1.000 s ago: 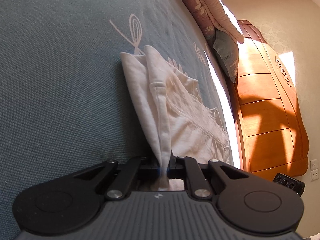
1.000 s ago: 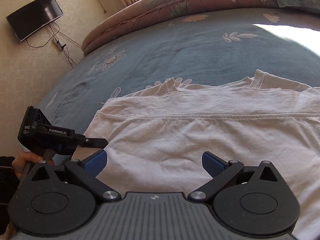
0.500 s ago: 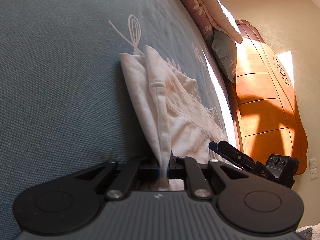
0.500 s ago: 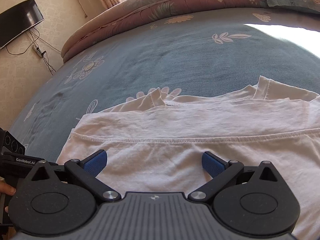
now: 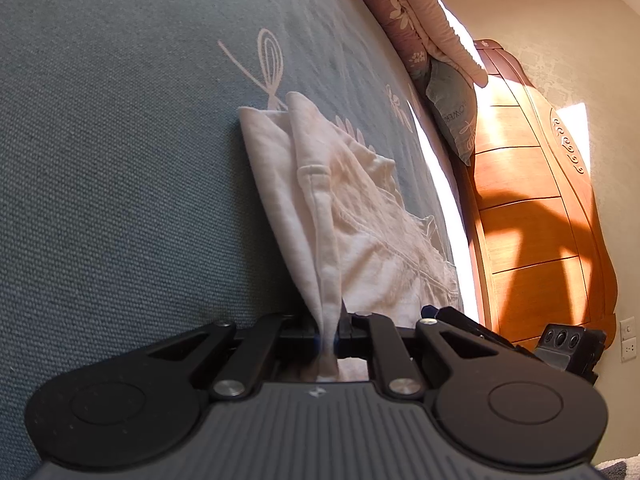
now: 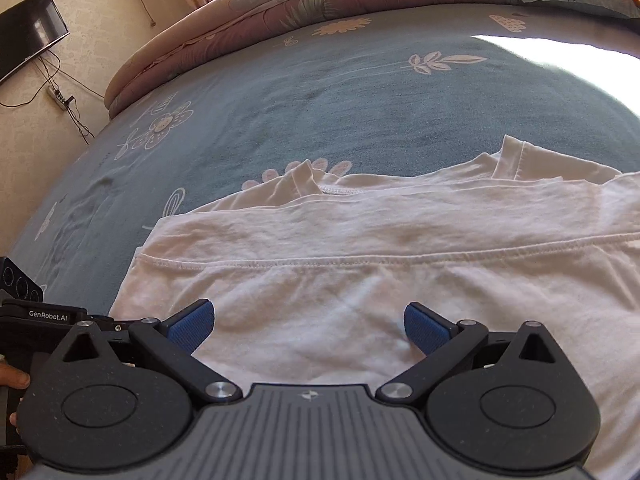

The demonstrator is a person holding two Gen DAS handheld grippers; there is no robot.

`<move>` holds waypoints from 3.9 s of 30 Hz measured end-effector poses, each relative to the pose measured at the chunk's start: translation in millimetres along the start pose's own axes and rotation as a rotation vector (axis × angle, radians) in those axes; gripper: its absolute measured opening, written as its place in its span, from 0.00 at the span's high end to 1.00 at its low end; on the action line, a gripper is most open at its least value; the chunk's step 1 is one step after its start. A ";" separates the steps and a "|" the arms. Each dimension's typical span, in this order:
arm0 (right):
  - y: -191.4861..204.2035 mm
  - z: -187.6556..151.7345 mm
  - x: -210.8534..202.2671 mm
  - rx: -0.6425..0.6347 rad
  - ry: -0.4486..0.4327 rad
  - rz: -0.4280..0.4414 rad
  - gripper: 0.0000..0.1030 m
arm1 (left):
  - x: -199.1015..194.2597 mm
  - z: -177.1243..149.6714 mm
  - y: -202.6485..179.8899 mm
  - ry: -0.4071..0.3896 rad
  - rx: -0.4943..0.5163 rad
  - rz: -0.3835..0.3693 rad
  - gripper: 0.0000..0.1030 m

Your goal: Fold clothes

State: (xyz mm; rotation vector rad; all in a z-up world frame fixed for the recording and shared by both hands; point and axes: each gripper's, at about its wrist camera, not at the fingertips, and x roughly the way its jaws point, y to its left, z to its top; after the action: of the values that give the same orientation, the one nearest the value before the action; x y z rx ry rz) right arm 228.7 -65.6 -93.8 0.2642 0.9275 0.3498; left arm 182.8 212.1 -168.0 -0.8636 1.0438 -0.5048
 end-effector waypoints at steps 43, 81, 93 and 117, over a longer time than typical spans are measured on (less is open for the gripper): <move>-102.2 -64.3 -146.3 0.255 -0.205 -0.001 0.00 | 27.9 4.1 -222.8 0.016 0.273 -0.067 0.85; -200.2 -100.6 -238.9 0.390 -0.375 -0.210 0.00 | 258.1 -89.6 -285.1 0.389 0.443 0.038 0.83; -204.0 -104.6 -235.0 0.401 -0.353 -0.235 0.00 | 276.5 -103.6 -298.4 0.424 0.456 0.054 0.37; -194.3 -109.1 -232.4 0.344 -0.330 -0.167 0.00 | 241.9 -92.9 -342.9 0.449 0.530 0.127 0.26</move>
State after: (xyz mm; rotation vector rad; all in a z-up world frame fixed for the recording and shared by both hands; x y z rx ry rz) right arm 46.7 -328.9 -58.2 0.5390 0.6732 -0.0125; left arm 215.6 -196.7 -39.8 -0.2118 1.2788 -0.8438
